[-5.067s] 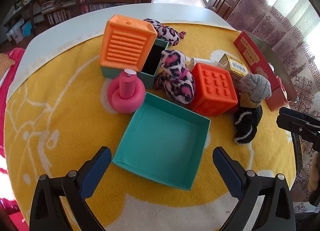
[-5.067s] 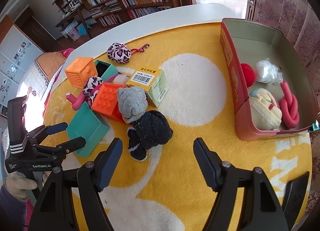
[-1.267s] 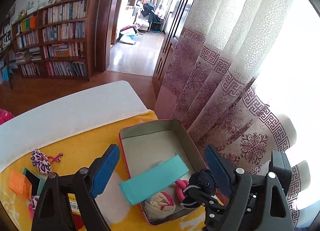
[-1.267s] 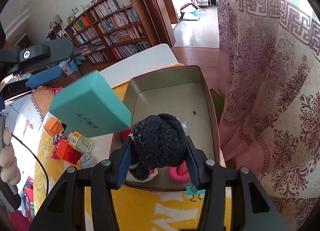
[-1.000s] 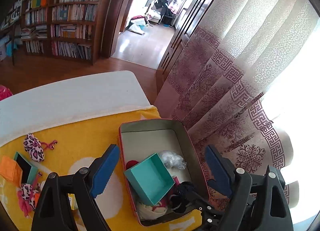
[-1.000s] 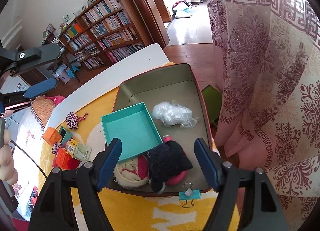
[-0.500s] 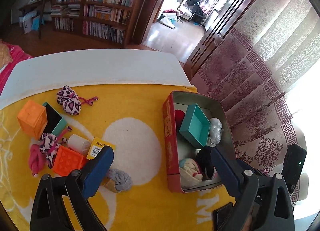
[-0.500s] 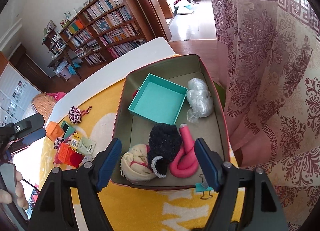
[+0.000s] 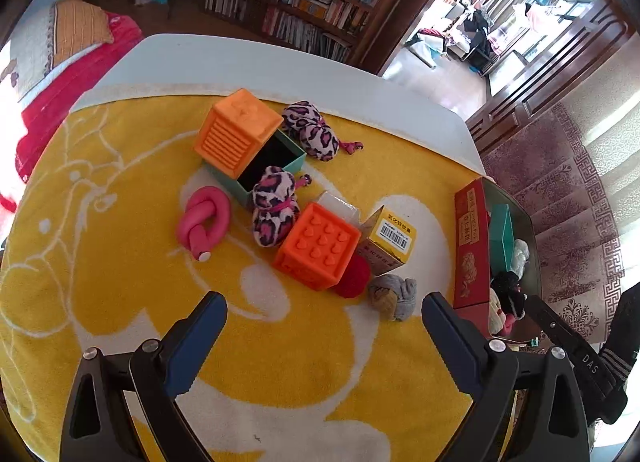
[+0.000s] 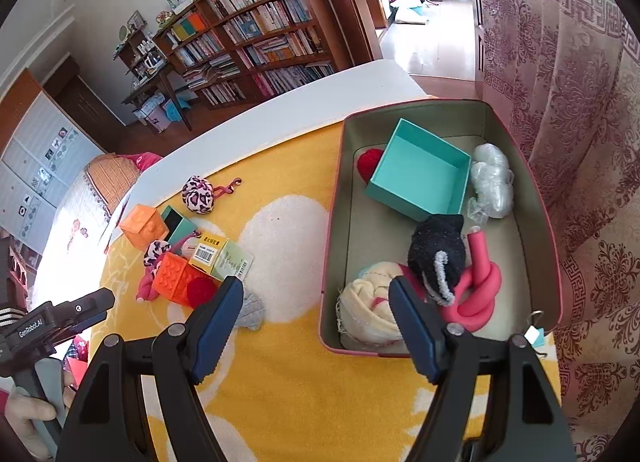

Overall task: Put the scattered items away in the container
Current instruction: 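Release both items in the tin and withdraw both grippers, then grasp the orange cube with the left gripper, then lift the orange cube with the left gripper while the right grasps the yellow medicine box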

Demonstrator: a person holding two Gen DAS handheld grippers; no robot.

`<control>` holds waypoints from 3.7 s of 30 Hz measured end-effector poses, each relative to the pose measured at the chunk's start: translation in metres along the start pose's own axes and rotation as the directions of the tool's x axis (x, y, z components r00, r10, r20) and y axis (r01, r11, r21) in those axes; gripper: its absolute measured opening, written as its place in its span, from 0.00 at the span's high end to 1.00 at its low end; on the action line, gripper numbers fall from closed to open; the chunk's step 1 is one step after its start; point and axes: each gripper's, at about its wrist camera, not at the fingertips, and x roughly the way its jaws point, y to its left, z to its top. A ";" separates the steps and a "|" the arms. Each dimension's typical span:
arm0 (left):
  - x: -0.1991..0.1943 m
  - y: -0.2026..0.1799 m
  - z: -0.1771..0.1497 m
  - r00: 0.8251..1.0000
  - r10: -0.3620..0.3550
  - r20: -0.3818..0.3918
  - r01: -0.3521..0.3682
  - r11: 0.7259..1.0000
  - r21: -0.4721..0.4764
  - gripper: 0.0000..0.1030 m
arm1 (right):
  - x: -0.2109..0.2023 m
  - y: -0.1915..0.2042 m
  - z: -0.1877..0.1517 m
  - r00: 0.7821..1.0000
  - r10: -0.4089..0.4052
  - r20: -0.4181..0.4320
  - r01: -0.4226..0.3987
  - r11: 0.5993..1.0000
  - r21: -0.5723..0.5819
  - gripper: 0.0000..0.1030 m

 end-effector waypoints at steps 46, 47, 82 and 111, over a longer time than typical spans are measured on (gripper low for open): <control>0.089 0.050 0.119 0.994 0.101 0.051 -0.112 0.943 0.313 0.03 | 0.059 0.109 -0.040 0.990 -0.084 -0.117 0.088 0.996 0.026 0.24; 0.091 0.051 0.120 0.994 0.099 0.053 -0.111 0.942 0.316 0.03 | 0.061 0.111 -0.039 0.989 -0.084 -0.118 0.088 0.996 0.025 0.24; 0.024 0.121 0.094 0.999 -0.030 0.045 0.026 0.994 0.102 0.38 | 0.152 0.113 0.009 0.949 -0.251 -0.192 0.250 0.968 -0.029 0.28; -0.008 0.002 0.042 0.996 -0.071 0.055 0.059 0.979 0.194 0.37 | 0.012 0.048 0.013 0.997 -0.076 0.006 0.076 0.997 0.026 0.52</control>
